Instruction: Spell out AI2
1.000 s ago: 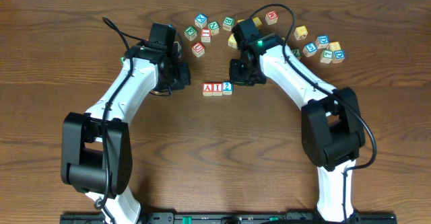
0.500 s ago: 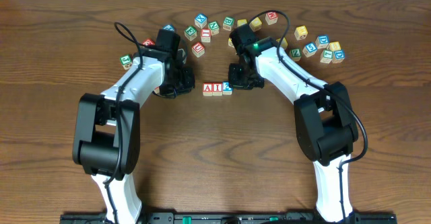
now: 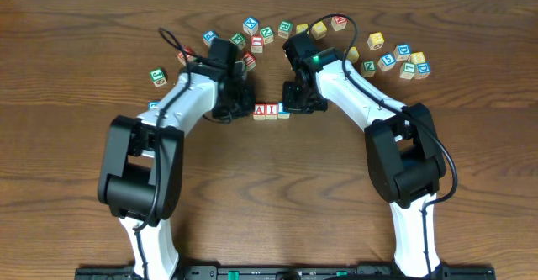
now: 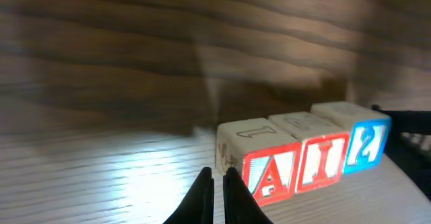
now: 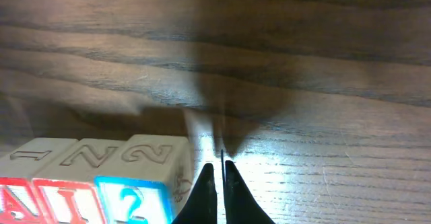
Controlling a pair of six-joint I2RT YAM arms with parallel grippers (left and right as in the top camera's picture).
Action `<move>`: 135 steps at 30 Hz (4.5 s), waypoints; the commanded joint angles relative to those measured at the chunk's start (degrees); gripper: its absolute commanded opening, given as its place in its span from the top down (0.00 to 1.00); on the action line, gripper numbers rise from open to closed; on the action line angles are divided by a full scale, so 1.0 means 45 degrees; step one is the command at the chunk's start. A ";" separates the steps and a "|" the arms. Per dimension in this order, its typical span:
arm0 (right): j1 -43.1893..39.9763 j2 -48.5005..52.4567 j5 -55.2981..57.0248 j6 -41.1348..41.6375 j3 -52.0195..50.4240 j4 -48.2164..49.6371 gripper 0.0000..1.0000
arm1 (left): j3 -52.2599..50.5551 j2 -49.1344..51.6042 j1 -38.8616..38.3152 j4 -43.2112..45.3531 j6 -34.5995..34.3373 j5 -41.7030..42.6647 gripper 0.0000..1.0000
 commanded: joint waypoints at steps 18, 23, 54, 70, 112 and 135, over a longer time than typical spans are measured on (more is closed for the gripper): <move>-0.0160 0.0228 -0.0029 -0.0121 -0.0092 -0.0393 0.99 | -0.0097 0.0063 -0.0398 0.0204 0.0073 0.0117 0.93; -0.0403 0.0228 -0.0185 -0.0529 -0.0092 -0.0510 0.99 | -0.0097 0.0063 -0.0408 0.0238 0.0073 0.0117 0.93; -0.0457 0.0228 -0.0185 -0.0578 -0.0092 -0.0627 0.99 | -0.0097 0.0063 -0.1146 0.0874 -0.0078 -0.0374 0.93; -0.0457 0.0228 -0.0185 -0.0578 -0.0092 -0.0544 0.99 | -0.0097 0.0160 -0.1180 0.1098 -0.0379 -0.0369 0.93; -0.3007 -0.5129 0.0117 -0.4546 -0.0073 -0.1117 0.92 | 0.0588 -0.4605 0.2584 -0.1020 0.0695 -0.1375 0.02; -0.3050 -1.1351 0.1370 -0.4920 -0.0073 -0.2545 0.01 | 0.0588 -0.4891 0.2637 -0.0685 0.0277 -0.1375 0.02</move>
